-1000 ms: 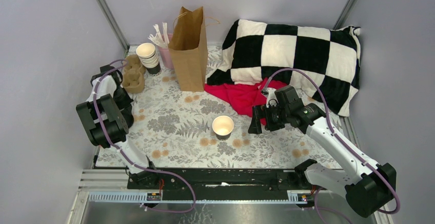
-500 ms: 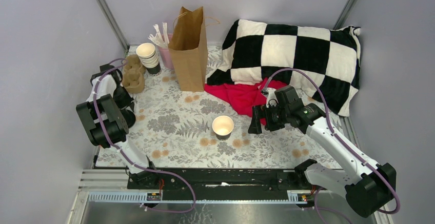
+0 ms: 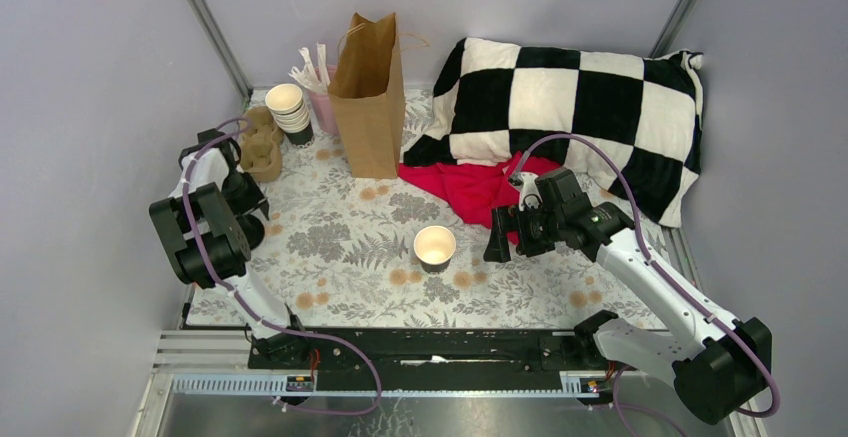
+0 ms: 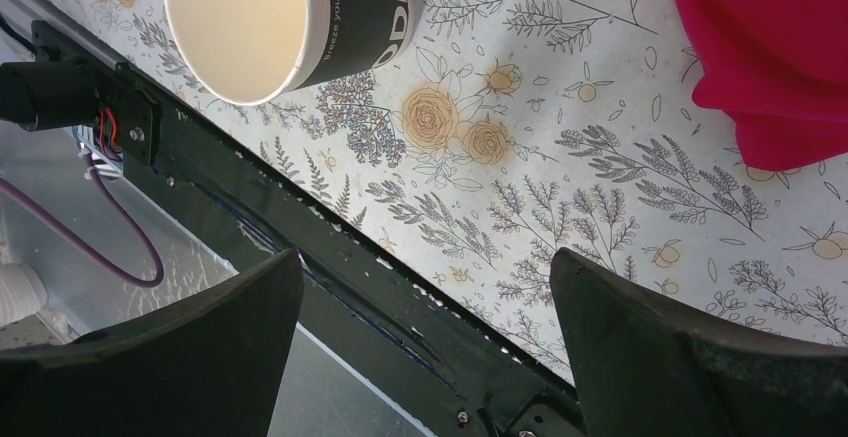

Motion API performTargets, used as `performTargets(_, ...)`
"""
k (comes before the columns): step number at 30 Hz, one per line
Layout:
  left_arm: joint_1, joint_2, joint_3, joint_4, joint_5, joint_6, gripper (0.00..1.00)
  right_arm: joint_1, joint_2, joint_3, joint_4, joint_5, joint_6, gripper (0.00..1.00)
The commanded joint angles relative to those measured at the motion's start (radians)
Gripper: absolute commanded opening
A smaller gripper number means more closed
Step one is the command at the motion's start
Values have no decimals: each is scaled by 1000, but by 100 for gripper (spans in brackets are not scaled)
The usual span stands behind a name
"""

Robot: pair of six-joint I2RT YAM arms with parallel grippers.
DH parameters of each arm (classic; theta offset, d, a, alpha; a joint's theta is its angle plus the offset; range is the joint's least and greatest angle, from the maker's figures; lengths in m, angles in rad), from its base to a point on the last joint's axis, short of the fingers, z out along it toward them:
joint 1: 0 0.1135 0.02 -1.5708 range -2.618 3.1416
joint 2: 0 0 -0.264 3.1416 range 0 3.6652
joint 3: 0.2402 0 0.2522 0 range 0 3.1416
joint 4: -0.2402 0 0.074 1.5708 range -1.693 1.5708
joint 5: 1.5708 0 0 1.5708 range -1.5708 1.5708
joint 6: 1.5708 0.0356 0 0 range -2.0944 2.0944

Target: Pack the takeout coffee

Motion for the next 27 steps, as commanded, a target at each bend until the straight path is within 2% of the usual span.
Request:
performTargets(1,-1,20,2,27,41,0,47,6,-10,1,17,-16,3,100)
performTargets(12,-1,26,-25,53,71,-3,49,6,-7,-1,18,-16,3,100)
performTargets(18,-1,-1,-15,58,115,-17,39,6,-8,-2,17,-16,3,100)
performTargets(27,-1,-14,-1,49,106,-20,33,6,-10,-3,20,-15,5,100)
